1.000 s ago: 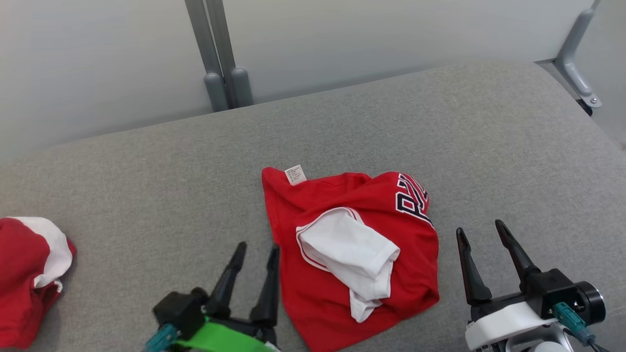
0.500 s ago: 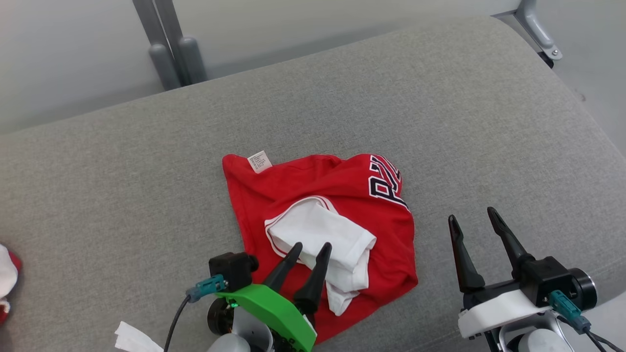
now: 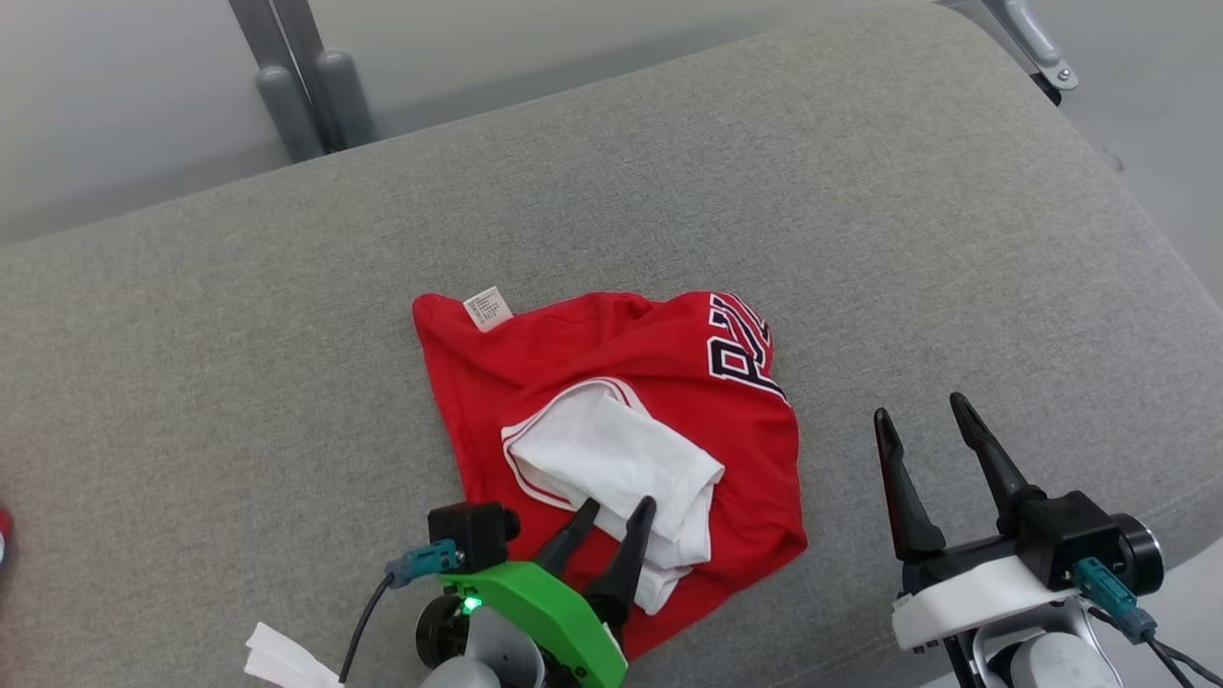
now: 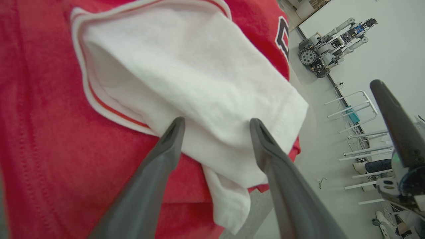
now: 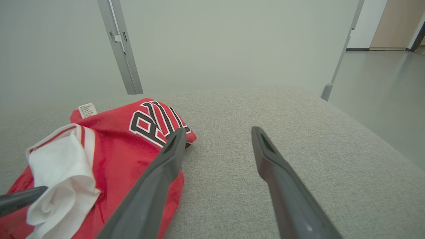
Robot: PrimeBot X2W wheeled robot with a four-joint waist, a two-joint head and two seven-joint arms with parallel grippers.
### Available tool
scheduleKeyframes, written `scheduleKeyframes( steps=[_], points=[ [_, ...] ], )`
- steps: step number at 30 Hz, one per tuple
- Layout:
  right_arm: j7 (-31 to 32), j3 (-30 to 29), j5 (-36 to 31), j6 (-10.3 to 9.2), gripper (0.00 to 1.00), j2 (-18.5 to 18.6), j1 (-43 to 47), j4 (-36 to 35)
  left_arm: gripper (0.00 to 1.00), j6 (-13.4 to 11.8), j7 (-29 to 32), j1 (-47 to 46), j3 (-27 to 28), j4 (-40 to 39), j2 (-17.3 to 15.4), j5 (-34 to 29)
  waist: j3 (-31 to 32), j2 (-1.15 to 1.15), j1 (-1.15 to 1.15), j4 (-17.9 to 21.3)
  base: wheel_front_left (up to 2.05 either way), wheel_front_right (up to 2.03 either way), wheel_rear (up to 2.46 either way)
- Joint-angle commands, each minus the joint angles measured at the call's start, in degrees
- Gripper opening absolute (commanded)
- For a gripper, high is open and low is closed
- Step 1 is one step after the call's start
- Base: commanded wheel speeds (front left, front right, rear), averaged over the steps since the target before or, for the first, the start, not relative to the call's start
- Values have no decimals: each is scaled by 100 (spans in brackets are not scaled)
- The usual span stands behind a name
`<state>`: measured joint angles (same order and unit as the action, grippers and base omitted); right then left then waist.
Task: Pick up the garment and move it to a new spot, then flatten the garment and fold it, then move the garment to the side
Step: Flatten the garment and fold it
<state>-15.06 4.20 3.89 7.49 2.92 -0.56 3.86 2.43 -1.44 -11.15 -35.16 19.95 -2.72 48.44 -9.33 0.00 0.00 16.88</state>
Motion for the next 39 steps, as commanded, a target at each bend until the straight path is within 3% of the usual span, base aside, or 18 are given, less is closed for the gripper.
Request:
scheduleKeyframes(
  steps=[1,3,4,5,6,12,15,20,25,29,35,39],
  points=[
    [-18,-6,37,1,100,-1,-52,-17,100,10,10,-91,-26,9,-32,50,-14,0,0,-6,0,0,0],
    [-18,-2,44,1,100,-1,-49,-8,97,22,7,-122,-92,15,-32,100,-27,0,0,-6,0,0,0],
    [-18,3,49,1,100,-1,-51,1,75,34,-8,-146,-131,19,-32,133,-34,0,0,-3,0,0,0],
    [-18,8,56,1,100,-1,-57,6,16,62,-26,-163,-160,19,-32,138,-39,0,0,2,0,0,0],
    [-18,13,64,1,100,-1,-66,11,0,77,-52,-178,-181,22,-32,153,-44,0,0,10,0,0,0],
    [-18,-27,94,1,100,-1,-49,36,0,200,-375,-230,-73,-181,-81,264,-8,0,0,24,0,0,0],
    [-18,-89,108,1,100,0,8,43,0,8,-846,-243,323,-620,-293,154,36,0,0,-16,0,0,0],
    [-18,-151,107,1,100,-1,93,26,0,-284,-1057,-335,906,-1815,-832,-49,85,0,0,-192,0,0,0],
    [-18,-104,114,1,100,-1,-39,24,0,-517,-548,-732,1614,-3066,-1505,228,97,0,0,-356,0,0,0],
    [-18,-11,135,1,100,2,-143,65,0,-607,73,-1303,1990,-3582,-2019,434,78,0,0,-381,0,0,0],
    [-18,137,240,1,100,0,-250,132,0,-579,821,-2245,2345,-3694,-2642,640,61,0,0,-267,0,0,0],
    [-18,215,334,1,100,3,-233,187,0,-528,1187,-2820,2424,-3581,-2832,801,97,0,0,-153,0,0,0]
  ],
)
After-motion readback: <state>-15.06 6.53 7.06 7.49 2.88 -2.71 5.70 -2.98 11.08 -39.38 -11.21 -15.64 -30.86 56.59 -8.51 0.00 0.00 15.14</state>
